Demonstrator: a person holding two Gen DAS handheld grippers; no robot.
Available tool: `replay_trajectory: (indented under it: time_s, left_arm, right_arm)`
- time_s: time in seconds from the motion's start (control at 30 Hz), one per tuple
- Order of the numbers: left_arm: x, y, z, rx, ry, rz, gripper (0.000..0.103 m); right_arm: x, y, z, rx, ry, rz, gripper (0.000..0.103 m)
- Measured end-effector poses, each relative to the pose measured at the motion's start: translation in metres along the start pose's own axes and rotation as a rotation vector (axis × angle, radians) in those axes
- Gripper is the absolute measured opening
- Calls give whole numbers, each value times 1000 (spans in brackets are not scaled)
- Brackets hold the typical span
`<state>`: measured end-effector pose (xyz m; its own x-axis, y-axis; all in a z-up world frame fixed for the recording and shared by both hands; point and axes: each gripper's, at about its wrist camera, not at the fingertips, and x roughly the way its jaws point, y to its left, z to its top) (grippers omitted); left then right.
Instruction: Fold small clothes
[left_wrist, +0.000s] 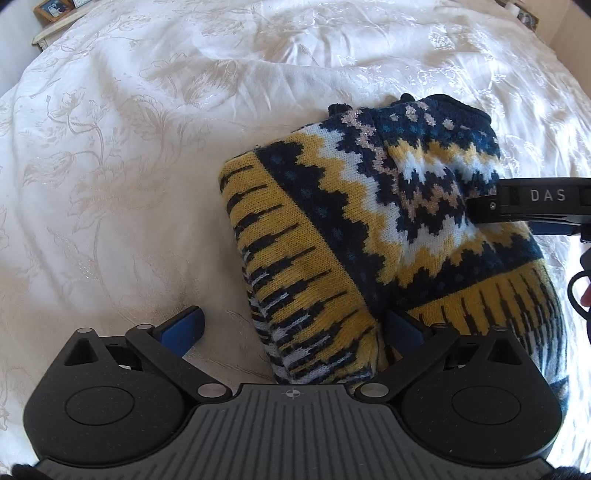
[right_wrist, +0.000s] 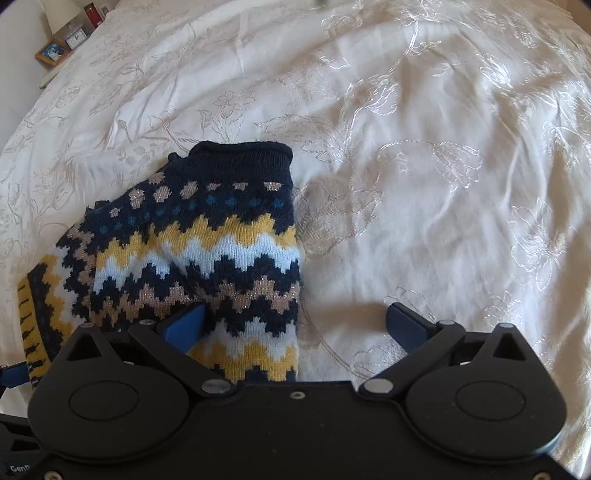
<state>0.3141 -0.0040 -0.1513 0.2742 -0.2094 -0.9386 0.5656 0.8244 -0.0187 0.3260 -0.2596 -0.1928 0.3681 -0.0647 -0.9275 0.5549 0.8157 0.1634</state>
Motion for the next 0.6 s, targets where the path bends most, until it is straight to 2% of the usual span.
replay_trajectory:
  time_s: [0.17,0.33,0.47,0.6]
  left_arm:
    - [-1,-1,2,2,3,-7,103]
    - [-20,-4,1,1,-12,-17,103]
    - [-41,-11,-15,19,-46,-51,103]
    - [-55,-22,-39,36,-55,-71,103]
  right_arm:
    - [0,0,3,-15,12,10,103]
    - [-26,-6,1,24,-52,55,103]
    - [-53,-12,-21,35,-106,87,103]
    - [-63,-18,-53,25,-103,73,103]
